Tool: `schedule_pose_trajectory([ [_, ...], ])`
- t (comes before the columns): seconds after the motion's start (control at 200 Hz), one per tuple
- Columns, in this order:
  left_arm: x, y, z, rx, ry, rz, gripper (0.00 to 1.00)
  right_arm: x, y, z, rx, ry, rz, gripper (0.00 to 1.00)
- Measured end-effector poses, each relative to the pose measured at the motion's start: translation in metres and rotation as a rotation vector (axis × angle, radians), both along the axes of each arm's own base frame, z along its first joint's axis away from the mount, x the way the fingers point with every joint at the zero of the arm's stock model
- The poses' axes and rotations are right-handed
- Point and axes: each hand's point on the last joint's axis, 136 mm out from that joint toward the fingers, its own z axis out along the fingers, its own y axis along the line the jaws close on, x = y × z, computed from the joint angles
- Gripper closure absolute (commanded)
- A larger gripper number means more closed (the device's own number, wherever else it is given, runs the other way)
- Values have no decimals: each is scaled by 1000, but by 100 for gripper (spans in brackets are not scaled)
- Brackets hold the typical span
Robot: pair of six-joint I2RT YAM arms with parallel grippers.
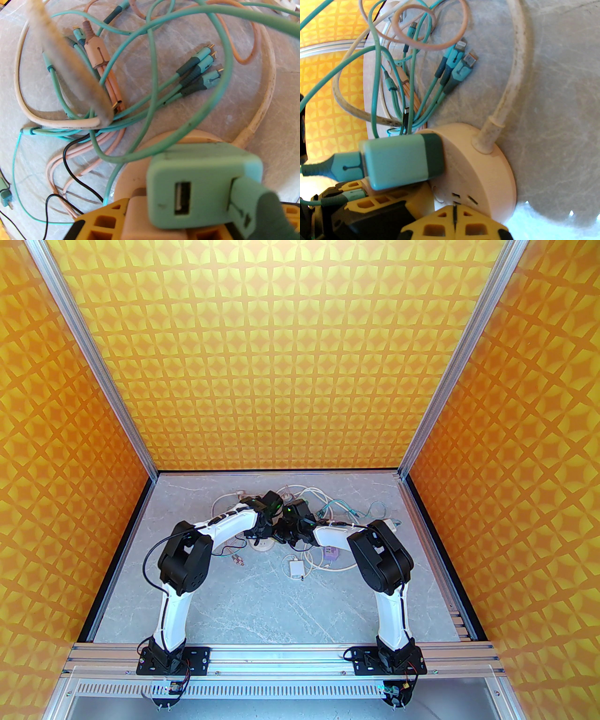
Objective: Pull the plug off the socket
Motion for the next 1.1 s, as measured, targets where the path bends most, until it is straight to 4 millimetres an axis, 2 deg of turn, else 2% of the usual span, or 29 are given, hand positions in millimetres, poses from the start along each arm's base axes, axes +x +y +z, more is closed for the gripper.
schedule_pose_trajectory([
  [0.175, -5, 12, 3, -109, -5, 57, 92, -2, 9, 0, -19, -15, 18, 99],
  [0.545, 4, 5, 10, -3, 29, -11, 92, 3, 6, 0, -27, -40, 43, 99],
  [0.91, -2, 12, 6, -76, 11, 21, 91, 0, 11, 0, -64, -56, 46, 99],
  [1.1, 6, 4, 13, 42, 39, -54, 92, 3, 4, 0, -66, -47, 51, 100],
])
